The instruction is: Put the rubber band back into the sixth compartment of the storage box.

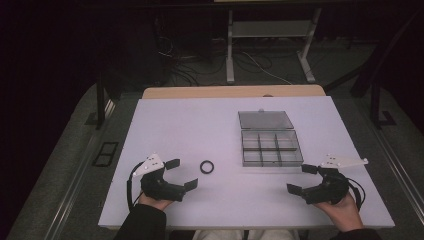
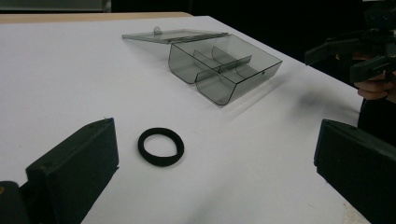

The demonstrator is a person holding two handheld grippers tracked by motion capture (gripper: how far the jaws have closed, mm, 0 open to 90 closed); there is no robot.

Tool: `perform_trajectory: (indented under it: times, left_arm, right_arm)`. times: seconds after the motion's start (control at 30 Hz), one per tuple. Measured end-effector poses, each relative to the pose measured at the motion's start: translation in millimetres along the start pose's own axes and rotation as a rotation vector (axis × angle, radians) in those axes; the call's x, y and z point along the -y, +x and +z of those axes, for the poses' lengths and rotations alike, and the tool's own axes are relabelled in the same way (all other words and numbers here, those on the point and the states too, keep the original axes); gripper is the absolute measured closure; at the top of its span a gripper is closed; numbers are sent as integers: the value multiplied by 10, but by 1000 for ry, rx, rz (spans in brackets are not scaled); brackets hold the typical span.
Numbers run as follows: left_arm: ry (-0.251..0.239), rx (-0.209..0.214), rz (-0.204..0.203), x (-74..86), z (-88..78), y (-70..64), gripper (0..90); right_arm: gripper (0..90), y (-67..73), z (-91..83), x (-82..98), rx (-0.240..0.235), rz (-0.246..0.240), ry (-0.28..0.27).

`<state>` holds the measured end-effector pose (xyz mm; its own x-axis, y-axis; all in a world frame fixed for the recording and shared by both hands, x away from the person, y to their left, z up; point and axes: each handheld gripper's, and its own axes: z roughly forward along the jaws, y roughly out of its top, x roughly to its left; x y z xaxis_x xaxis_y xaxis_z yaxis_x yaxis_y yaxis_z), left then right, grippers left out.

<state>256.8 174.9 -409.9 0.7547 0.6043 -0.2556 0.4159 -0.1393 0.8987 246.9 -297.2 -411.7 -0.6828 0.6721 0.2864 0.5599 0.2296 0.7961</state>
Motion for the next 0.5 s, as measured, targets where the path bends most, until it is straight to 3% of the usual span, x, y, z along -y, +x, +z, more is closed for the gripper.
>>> perform_trajectory:
  times: [0.5]
  left_arm:
    - [12,-25,-1,6,-8,-2,0]
  right_arm:
    - [0,-20,14,33,27,6,27]
